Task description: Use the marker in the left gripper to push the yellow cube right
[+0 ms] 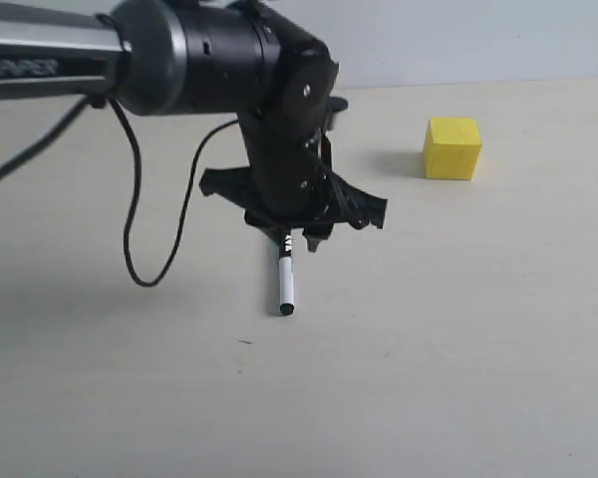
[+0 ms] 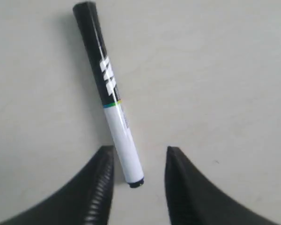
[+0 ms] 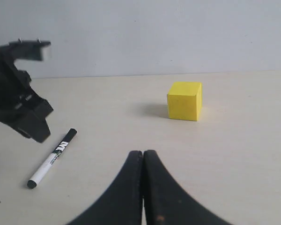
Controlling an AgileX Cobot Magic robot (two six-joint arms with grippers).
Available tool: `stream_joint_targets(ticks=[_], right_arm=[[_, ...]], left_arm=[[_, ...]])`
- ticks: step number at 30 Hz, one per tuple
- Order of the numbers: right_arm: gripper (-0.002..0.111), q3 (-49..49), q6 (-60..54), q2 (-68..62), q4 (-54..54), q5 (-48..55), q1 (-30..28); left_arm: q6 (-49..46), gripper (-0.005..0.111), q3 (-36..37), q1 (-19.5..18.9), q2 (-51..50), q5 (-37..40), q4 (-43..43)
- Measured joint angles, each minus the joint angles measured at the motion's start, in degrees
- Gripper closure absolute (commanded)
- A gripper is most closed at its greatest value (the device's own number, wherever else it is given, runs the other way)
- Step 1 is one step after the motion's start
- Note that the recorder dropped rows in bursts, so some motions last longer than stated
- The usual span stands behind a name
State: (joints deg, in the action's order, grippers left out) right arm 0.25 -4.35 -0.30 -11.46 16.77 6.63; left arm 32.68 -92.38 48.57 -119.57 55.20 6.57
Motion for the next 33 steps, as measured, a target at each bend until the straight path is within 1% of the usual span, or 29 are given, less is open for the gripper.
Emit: stream_joint_targets(ticks=[1, 4, 5, 6, 7, 8, 9, 10, 11, 12, 13, 14, 16, 19, 21, 25, 28, 30, 33], right_arm=[[0.108, 0.00, 0.00, 0.00, 0.00, 0.00, 0.00], [0.108, 0.00, 0.00, 0.00, 0.00, 0.00, 0.00], [0.108, 0.00, 0.00, 0.00, 0.00, 0.00, 0.00], [0.108, 0.00, 0.00, 0.00, 0.00, 0.00, 0.00], [0.108, 0.00, 0.00, 0.00, 0.00, 0.00, 0.00], [0.108, 0.00, 0.00, 0.00, 0.00, 0.00, 0.00], [0.108, 0.00, 0.00, 0.00, -0.11, 0.00, 0.00], [0.108, 0.00, 0.00, 0.00, -0.12, 0.00, 0.00], [0.108, 0.00, 0.00, 0.00, -0.21, 0.00, 0.00], [0.108, 0.00, 0.00, 0.00, -0.21, 0.00, 0.00], [0.108, 0.00, 0.00, 0.00, -0.21, 0.00, 0.00], [0.108, 0.00, 0.00, 0.00, -0.21, 0.00, 0.00], [0.108, 0.00, 0.00, 0.00, -0.21, 0.00, 0.00], [0.108, 0.00, 0.00, 0.00, -0.21, 0.00, 0.00], [0.108, 0.00, 0.00, 0.00, -0.21, 0.00, 0.00], [0.108, 0.00, 0.00, 0.00, -0.21, 0.00, 0.00], [0.108, 0.00, 0.00, 0.00, -0.21, 0.00, 0.00], [0.108, 0.00, 0.00, 0.00, -0.21, 0.00, 0.00], [0.108, 0.00, 0.00, 0.00, -0.21, 0.00, 0.00]], left_arm=[[-0.85, 0.107, 0.20, 0.12, 1.36, 0.00, 0.59], [-1.25, 0.107, 2.56, 0.56, 6.92, -0.82, 1.85], [-0.62, 0.107, 6.10, 0.45, 11.33, -3.13, 3.04], [-0.13, 0.107, 8.46, 0.33, 13.28, -4.51, 3.74], [1.68, 0.107, 14.17, -0.04, 18.85, -8.59, 6.19], [2.30, 0.107, 16.72, -0.18, 21.29, -10.77, 7.06], [3.13, 0.107, 23.55, -0.73, 27.73, -14.89, 8.14], [3.29, 0.107, 26.41, -0.97, 30.44, -16.36, 8.30], [3.91, 0.107, 33.69, -1.60, 37.81, -19.51, 8.57], [4.01, 0.107, 36.53, -1.72, 41.65, -20.36, 8.85], [4.45, 0.107, 42.78, -1.94, 49.31, -21.00, 9.62], [5.43, 0.107, 46.76, -1.98, 54.89, -20.07, 9.50], [6.06, 0.107, 51.71, -1.98, 63.32, -16.45, 9.41], [6.30, 0.107, 54.02, -1.98, 72.43, -9.90, 9.41], [6.30, 0.107, 54.26, -1.98, 76.01, -7.24, 9.41], [6.41, 0.107, 54.26, -1.98, 79.65, -6.07, 9.41], [6.40, 0.107, 54.26, -1.98, 80.57, -5.81, 9.41], [4.75, 0.107, 54.26, -2.39, 80.71, -5.81, 9.58], [-0.96, 0.107, 54.26, -5.80, 81.61, -5.81, 10.00]])
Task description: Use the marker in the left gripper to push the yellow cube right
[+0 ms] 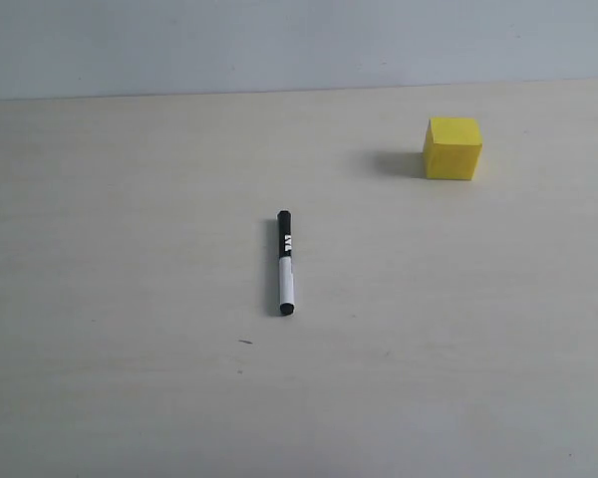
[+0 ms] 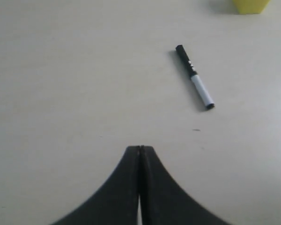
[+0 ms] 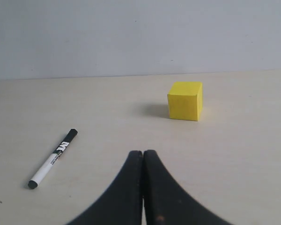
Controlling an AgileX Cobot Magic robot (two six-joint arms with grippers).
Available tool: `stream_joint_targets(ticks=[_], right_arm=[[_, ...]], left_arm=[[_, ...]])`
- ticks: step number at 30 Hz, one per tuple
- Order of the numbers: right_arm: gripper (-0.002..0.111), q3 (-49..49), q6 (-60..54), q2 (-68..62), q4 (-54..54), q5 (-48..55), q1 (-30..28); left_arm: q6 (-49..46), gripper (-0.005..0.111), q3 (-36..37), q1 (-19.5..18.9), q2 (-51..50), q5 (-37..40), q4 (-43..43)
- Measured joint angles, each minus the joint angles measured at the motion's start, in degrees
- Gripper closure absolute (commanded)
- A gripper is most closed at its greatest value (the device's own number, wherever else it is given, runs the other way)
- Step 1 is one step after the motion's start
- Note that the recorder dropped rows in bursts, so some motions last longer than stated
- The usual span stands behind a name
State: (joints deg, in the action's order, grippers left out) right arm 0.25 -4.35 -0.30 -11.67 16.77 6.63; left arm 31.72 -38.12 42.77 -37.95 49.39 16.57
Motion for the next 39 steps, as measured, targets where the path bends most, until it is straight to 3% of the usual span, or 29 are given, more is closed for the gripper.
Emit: stream_joint_targets(ticks=[9, 17, 25, 30, 39], right_arm=[[0.108, 0.00, 0.00, 0.00, 0.00, 0.00, 0.00], [0.108, 0.00, 0.00, 0.00, 0.00, 0.00, 0.00], [0.108, 0.00, 0.00, 0.00, -0.11, 0.00, 0.00], [0.108, 0.00, 0.00, 0.00, -0.11, 0.00, 0.00], [0.108, 0.00, 0.00, 0.00, -0.11, 0.00, 0.00]], left_arm=[[-4.95, 0.107, 0.00, -21.72, 14.10, -1.54, 1.55], [-4.95, 0.107, 4.88, -31.25, 26.26, -15.38, 2.39], [-4.95, 0.107, 14.51, -34.13, 37.09, -20.10, 3.38], [-4.95, 0.107, 20.48, -34.13, 37.68, -21.70, 3.88], [-4.82, 0.107, 31.89, -34.13, 37.68, -34.31, 4.96]])
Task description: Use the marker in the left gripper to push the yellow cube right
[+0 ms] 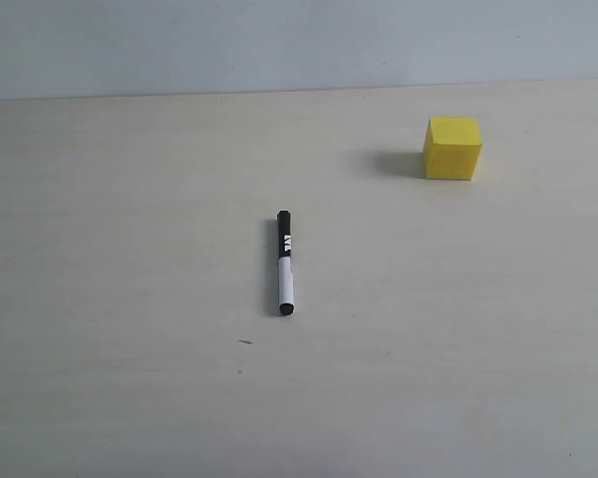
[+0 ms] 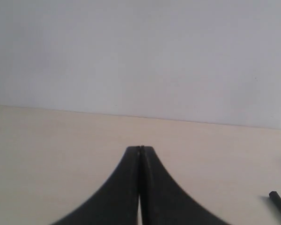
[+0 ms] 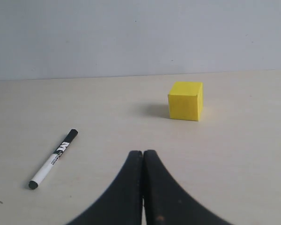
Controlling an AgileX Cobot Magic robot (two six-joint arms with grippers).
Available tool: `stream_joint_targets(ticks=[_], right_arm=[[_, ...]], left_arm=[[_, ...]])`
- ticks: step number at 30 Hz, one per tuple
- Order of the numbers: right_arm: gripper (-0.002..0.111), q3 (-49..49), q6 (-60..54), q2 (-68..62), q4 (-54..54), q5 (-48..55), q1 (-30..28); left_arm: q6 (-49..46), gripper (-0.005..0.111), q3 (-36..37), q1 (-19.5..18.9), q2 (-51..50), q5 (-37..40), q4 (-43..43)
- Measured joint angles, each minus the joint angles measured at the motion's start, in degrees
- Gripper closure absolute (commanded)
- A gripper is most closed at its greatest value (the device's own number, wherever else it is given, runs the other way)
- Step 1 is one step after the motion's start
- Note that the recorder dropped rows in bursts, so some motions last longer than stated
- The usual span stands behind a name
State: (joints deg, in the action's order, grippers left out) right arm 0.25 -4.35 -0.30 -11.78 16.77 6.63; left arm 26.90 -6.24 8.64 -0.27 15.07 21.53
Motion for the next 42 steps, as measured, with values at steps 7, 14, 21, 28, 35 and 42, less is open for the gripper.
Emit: stream_joint_targets(ticks=[7, 14, 21, 28, 35, 42], right_arm=[[0.108, 0.00, 0.00, 0.00, 0.00, 0.00, 0.00], [0.108, 0.00, 0.00, 0.00, 0.00, 0.00, 0.00], [0.108, 0.00, 0.00, 0.00, 0.00, 0.00, 0.00], [0.108, 0.00, 0.00, 0.00, 0.00, 0.00, 0.00], [0.108, 0.00, 0.00, 0.00, 0.00, 0.00, 0.00], [0.108, 0.00, 0.00, 0.00, 0.00, 0.00, 0.00]], left_arm=[[0.00, 0.107, 5.98, 0.00, 0.00, -4.36, 0.13], [-3.47, 0.107, 6.07, 0.00, 0.00, -4.27, -3.40], [-25.21, 0.107, 6.07, 0.00, 0.00, 0.66, -21.87], [-24.34, 0.107, 6.21, 0.00, 0.00, 5.41, -24.42], [-23.92, 0.107, 6.21, 0.00, 0.00, 5.89, -24.42], [-23.92, 0.107, 6.21, 0.00, 0.00, 5.89, -24.42]])
